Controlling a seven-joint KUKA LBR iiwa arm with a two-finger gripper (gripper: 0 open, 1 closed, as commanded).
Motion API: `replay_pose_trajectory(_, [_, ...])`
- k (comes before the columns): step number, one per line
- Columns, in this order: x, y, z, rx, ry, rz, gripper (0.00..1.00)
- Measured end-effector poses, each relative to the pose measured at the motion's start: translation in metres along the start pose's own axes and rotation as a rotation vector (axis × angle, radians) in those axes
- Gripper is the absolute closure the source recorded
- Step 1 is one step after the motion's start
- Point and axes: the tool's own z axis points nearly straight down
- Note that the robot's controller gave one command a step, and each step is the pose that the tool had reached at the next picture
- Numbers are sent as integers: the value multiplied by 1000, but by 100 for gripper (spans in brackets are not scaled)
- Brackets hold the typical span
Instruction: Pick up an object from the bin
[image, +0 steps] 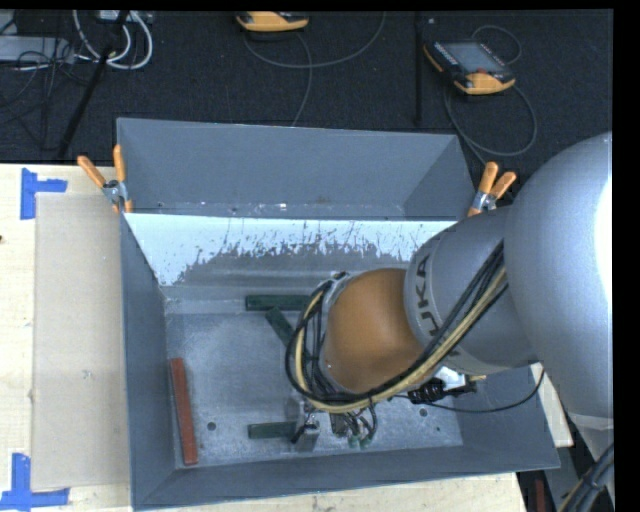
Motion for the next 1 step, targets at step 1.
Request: replay_pose_trajectory(1, [-13,-42,-131,1,-9,-199,100])
